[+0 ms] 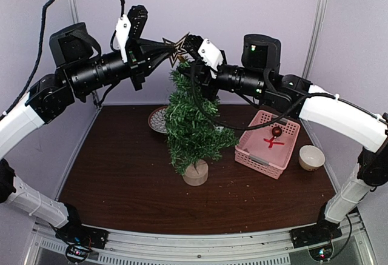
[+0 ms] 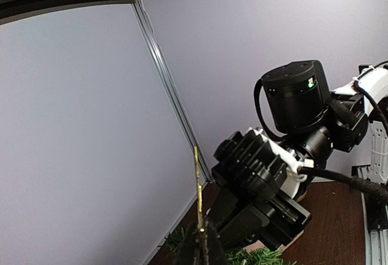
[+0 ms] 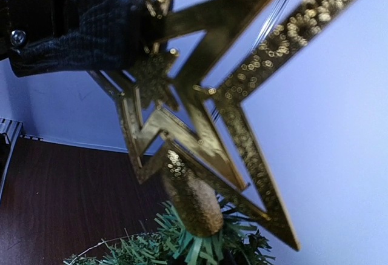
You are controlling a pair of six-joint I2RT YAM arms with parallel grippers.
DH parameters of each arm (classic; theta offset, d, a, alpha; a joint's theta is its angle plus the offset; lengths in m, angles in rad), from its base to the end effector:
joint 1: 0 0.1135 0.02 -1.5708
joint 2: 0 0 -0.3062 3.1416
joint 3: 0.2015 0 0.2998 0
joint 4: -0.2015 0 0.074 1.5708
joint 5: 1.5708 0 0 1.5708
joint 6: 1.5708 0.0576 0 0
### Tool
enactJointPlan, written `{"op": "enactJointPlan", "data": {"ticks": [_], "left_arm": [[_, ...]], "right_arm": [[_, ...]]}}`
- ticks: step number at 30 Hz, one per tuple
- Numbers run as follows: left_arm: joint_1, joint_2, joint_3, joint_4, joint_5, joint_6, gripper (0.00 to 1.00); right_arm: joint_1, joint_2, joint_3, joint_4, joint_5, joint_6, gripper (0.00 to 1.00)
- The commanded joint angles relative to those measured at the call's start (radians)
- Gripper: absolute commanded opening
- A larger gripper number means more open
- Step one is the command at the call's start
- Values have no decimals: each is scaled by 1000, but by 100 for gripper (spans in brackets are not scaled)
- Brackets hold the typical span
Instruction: Decorate the small christmas tree
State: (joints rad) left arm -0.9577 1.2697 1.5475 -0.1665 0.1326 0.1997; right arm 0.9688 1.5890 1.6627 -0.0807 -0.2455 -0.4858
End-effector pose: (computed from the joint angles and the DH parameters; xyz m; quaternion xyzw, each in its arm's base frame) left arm 0.1811 -0.2706 0.5587 0.4052 0.5299 -0.3162 0.6746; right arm 0.2399 0.3738 0.5002 -0.5327 0.4687 0.2516 0.6583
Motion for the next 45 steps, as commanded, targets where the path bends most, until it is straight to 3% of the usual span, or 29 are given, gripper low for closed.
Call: {"op": "enactJointPlan", "data": {"ticks": [1,6,9,13,15,20,29,32,35,41,45], "left_arm": [[-4,27,29,-42,-21,-6,0],[-5,5,31,-49,-8,-12,0],[-4,-14,24,-43,-4,-18,0],[-4,-25,16,-44,-7,-23,4],[-4,-28,13,-44,-9,-26,10],[-5,-30,8,-44,-12,-28,36],[-4,-46,-3,-46,-12,-38,58],[-3,-66,-18,-51,-21,-57,74],[-4,-96,-42,-68,-56,-96,97],[4,-188,-142,-86,-152,-193,98],[104,-258,-235,-98,-158,-334,98]], "right_arm": [[10,-17,19,30,-63,10,0],[10,-28,1,39,-43,6,4],[10,-38,-19,58,-8,7,19],[10,-46,-30,74,8,6,26],[9,-47,-29,76,16,6,30],[10,-52,-37,77,28,5,44],[10,-74,-68,57,41,-7,67],[9,-91,-92,39,56,-2,82],[8,-123,-126,19,69,14,89],[7,-222,-209,-41,106,64,95],[-19,-300,-281,-103,148,127,95]]}}
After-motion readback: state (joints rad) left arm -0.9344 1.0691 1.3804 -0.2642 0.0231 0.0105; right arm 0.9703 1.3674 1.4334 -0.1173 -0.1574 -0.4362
